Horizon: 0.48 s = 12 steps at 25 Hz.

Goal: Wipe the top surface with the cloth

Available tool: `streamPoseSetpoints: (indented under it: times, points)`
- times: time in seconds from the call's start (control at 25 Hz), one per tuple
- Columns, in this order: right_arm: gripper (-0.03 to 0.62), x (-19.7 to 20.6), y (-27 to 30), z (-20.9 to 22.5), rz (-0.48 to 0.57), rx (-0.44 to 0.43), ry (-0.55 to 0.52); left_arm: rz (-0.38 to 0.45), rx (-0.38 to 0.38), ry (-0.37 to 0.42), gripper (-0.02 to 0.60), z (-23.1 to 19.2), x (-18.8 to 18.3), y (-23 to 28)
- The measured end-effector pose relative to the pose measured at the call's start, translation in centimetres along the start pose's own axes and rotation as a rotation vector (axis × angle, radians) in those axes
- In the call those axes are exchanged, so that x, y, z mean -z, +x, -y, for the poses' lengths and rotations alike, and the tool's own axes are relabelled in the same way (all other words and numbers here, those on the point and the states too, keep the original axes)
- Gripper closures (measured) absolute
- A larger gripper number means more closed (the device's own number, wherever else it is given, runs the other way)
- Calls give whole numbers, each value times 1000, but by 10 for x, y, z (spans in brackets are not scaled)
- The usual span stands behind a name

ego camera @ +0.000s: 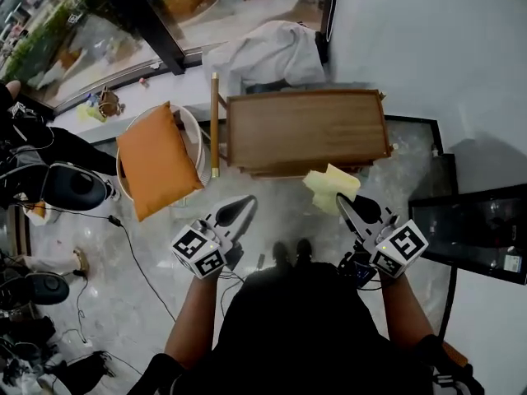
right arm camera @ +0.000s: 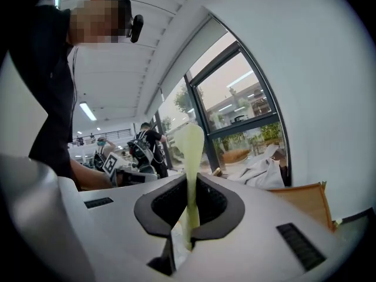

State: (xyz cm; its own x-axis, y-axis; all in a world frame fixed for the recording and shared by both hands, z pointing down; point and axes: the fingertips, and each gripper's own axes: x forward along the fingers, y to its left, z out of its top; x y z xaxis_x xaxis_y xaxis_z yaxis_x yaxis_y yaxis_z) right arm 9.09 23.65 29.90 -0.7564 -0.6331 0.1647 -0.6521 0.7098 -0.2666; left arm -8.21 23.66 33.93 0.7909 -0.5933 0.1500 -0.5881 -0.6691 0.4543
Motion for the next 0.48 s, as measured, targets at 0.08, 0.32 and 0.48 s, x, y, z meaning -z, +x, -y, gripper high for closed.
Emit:
streamPoseSetpoints:
  times: [0.08,0.32,0.48]
  points:
    - [562,2,-10,-6,7,10,-15,-4,18,28,572,12,0,0]
    - [562,5,-17,-26,5,-33,-18,15,10,32,573,38,4,-12]
    - [562,-4,-18,-28,25,-41,-30,0,-8,34,573,38,12,-20]
